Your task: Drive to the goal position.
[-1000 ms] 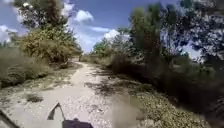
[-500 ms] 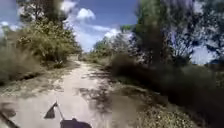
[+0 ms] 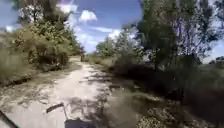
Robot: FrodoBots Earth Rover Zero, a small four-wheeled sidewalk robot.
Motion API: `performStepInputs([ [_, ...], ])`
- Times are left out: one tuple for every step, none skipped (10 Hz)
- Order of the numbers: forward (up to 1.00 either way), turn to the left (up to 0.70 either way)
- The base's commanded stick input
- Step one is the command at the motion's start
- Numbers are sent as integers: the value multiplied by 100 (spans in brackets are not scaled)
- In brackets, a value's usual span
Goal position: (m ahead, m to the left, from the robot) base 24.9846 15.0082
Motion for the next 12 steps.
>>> performStepInputs([
  [85, 34],
  [85, 25],
  [85, 0],
  [85, 0],
  [85, 0],
  [85, 0],
  [85, 0],
  [85, 0],
  [85, 0],
  [85, 0],
  [85, 0],
  [85, 0],
])
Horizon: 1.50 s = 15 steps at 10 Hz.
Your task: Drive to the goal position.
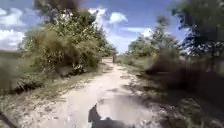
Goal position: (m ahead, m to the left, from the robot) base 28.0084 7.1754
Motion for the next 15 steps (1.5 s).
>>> performStepInputs([
  [85, 0],
  [85, 0],
  [85, 0],
  [85, 0],
  [85, 0],
  [85, 0],
  [85, 0],
  [85, 0],
  [85, 0],
  [85, 0],
  [85, 0],
  [85, 0],
  [85, 0],
  [85, 0],
  [85, 0],
])
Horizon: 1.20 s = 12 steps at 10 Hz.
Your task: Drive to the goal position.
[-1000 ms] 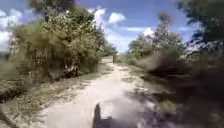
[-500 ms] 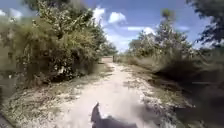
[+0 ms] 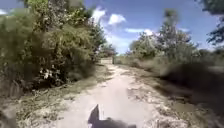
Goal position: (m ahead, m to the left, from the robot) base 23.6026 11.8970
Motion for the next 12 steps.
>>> performStepInputs([
  [85, 0],
  [85, 0],
  [85, 0],
  [85, 0],
  [85, 0],
  [85, 0],
  [85, 0],
  [85, 0],
  [85, 0],
  [85, 0],
  [85, 0],
  [85, 0],
])
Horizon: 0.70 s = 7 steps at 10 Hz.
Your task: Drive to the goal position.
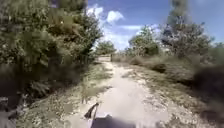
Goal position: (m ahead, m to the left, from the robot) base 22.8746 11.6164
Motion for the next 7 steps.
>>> performStepInputs([
  [85, 0],
  [85, 0],
  [85, 0],
  [85, 0],
  [85, 0],
  [85, 0],
  [85, 0],
])
